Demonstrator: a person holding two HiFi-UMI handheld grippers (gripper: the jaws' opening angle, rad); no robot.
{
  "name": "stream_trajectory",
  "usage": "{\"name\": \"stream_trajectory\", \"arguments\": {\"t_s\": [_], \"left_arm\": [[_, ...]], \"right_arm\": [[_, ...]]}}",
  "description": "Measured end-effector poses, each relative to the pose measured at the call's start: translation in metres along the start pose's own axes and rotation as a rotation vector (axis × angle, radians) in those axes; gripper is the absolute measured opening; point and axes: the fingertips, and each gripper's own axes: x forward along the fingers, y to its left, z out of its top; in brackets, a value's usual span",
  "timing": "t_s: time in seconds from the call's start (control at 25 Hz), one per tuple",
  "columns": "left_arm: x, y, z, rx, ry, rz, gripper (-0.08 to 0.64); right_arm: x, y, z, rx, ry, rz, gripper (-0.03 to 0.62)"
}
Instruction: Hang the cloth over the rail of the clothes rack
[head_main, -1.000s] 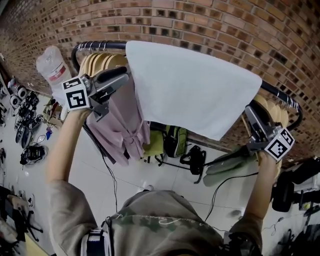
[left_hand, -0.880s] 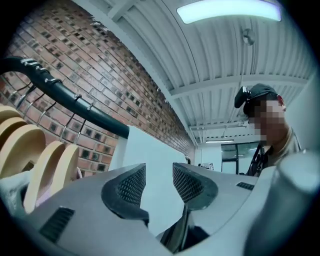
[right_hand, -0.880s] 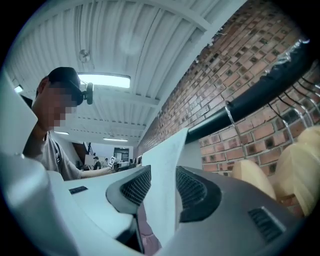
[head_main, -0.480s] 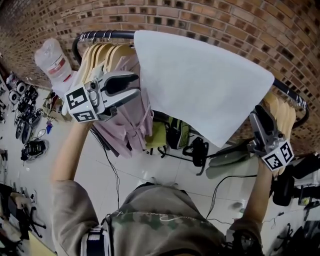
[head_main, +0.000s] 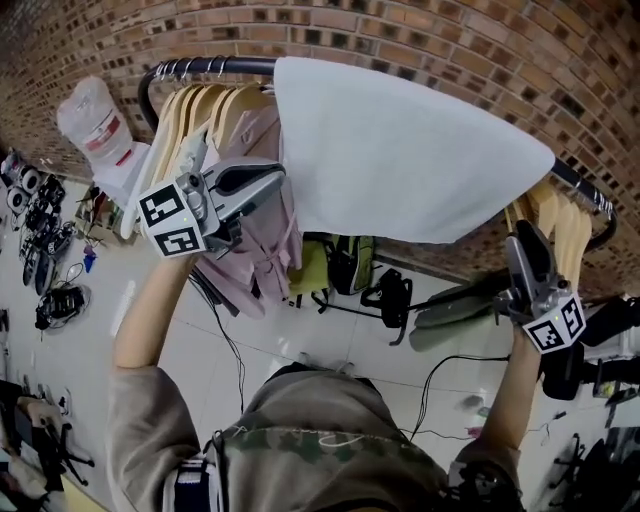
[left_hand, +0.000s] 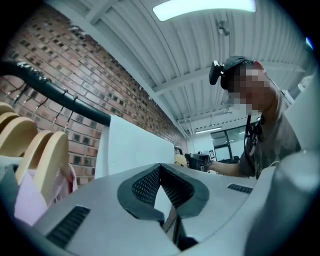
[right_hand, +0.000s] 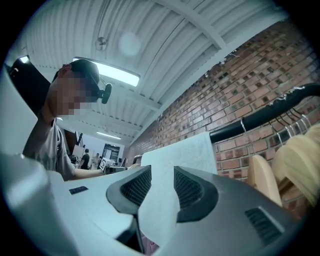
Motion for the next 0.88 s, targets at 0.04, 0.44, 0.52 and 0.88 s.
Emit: {"name": "stream_trajectory", "arguments": {"t_s": [0.04,0.44,0.52,0.88], "left_arm": [[-0.001,0.002,0.000,0.017,-0.010,0.019,0.005],[0.033,-0.025,-0.019,0.112,0.017,-0.026,0.005],[0.035,-0.039,-0.027,0.075,0.019,-0.038,0.005],[0.013,-0.107,-0.036,-0.001,0.031,0.071,0.005]], "right_arm": [[0.000,0.005,-0.001,0.005,-0.004,0.001,0.142],[0.015,0.041,-0.023,0.005,0.004,0.003,0.006],[0.013,0.051,-0.028,0.001,0.012,0.003,0.006],[-0.016,0.106,-0.028,0.027,0.003,0.084,0.006]]}}
